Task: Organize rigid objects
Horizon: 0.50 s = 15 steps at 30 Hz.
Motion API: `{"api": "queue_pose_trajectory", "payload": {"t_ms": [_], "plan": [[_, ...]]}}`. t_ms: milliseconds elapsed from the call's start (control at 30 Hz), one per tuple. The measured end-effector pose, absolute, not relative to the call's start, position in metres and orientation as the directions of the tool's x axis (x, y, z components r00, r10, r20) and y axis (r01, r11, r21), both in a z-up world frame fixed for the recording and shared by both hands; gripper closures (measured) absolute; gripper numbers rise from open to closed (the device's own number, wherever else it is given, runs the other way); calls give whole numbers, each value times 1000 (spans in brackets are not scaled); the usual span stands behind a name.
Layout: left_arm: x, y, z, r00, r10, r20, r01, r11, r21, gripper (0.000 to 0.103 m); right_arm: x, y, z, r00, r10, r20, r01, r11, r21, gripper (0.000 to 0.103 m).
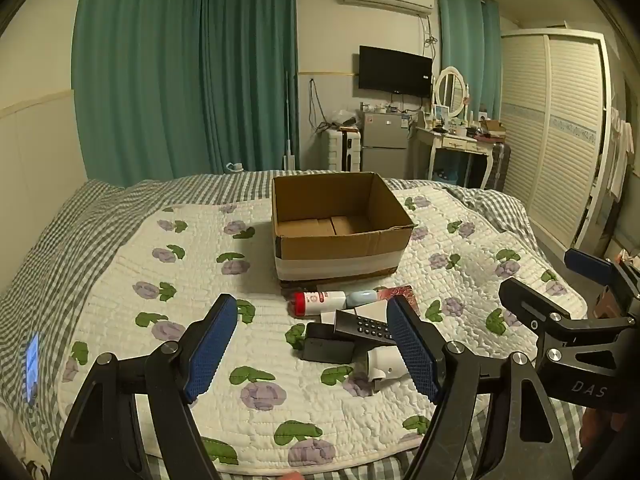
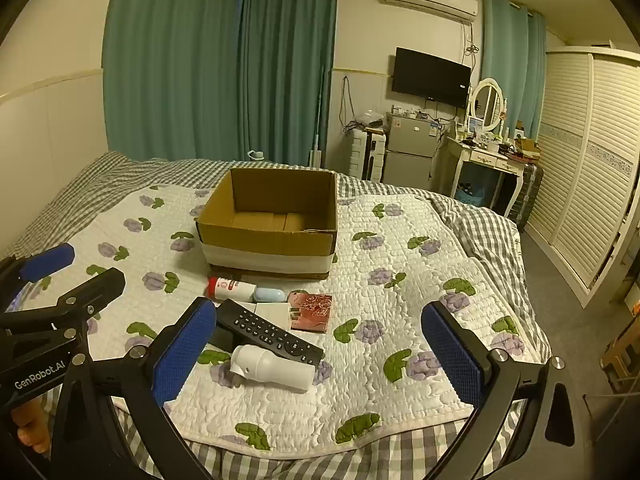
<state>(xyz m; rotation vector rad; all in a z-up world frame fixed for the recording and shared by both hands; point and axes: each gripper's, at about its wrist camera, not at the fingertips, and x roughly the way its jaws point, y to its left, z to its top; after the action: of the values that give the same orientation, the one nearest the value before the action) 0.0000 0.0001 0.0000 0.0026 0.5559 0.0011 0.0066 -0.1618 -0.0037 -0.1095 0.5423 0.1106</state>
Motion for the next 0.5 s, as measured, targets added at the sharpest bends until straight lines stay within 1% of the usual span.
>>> {"api": "queue_pose_trajectory", "payload": {"t_ms": [500], "plan": [[0, 1, -3, 846, 11, -534, -5, 1000, 14, 23, 6, -162, -3, 852, 75, -518, -134, 988, -77, 0]]}}
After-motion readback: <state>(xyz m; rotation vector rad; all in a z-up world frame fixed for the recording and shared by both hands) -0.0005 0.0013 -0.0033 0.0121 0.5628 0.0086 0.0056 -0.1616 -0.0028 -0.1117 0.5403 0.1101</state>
